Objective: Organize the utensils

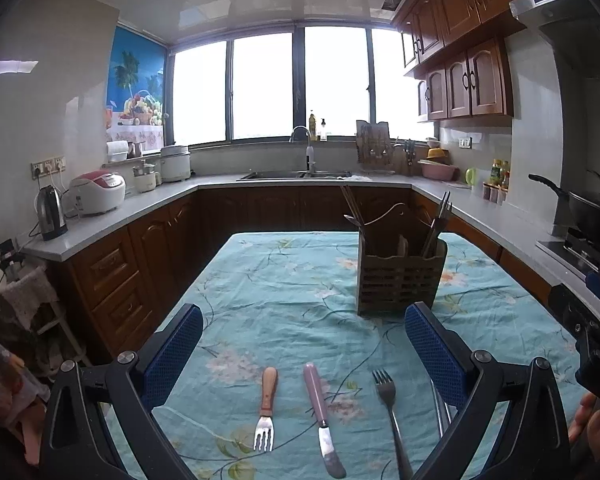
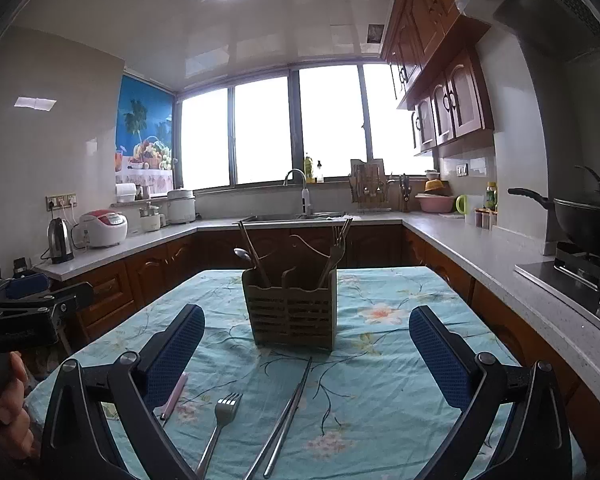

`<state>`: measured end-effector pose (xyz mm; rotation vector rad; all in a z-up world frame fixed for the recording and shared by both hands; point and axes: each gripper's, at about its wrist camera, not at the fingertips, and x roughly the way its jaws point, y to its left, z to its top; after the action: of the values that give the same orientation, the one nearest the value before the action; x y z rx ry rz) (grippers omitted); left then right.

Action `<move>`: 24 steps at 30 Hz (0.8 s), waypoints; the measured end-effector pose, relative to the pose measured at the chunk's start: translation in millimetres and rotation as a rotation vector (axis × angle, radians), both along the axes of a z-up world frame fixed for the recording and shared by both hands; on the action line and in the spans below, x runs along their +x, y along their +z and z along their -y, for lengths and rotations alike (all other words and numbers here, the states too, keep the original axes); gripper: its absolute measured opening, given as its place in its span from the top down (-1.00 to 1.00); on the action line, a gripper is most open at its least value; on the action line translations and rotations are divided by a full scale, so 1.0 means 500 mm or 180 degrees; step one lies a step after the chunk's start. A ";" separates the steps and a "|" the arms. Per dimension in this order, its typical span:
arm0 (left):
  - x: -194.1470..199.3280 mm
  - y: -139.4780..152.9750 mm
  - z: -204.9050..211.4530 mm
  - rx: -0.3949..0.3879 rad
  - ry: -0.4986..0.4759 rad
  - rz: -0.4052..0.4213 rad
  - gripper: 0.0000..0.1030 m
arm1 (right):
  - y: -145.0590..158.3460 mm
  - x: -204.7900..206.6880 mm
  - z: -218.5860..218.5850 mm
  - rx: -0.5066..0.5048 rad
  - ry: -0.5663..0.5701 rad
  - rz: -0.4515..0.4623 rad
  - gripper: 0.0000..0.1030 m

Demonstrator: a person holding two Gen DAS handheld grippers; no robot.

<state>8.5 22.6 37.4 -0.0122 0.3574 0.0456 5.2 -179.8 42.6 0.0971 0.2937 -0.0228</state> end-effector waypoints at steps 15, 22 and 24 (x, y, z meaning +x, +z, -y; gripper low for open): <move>0.026 -0.015 0.002 0.0006 -0.0016 -0.0046 -0.99 | -0.017 0.021 0.004 0.0027 0.0035 -0.0049 -1.00; 0.038 -0.021 0.007 0.0014 -0.0019 -0.0092 -0.99 | -0.029 0.031 0.005 0.0032 0.0047 -0.0097 -1.00; 0.039 -0.023 0.009 0.0012 -0.0019 -0.0098 -0.99 | -0.031 0.033 0.006 0.0037 0.0050 -0.0101 -1.00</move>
<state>28.2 18.2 26.1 -0.0066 0.3879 0.0406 21.7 -183.0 27.1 0.1061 0.3264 -0.0070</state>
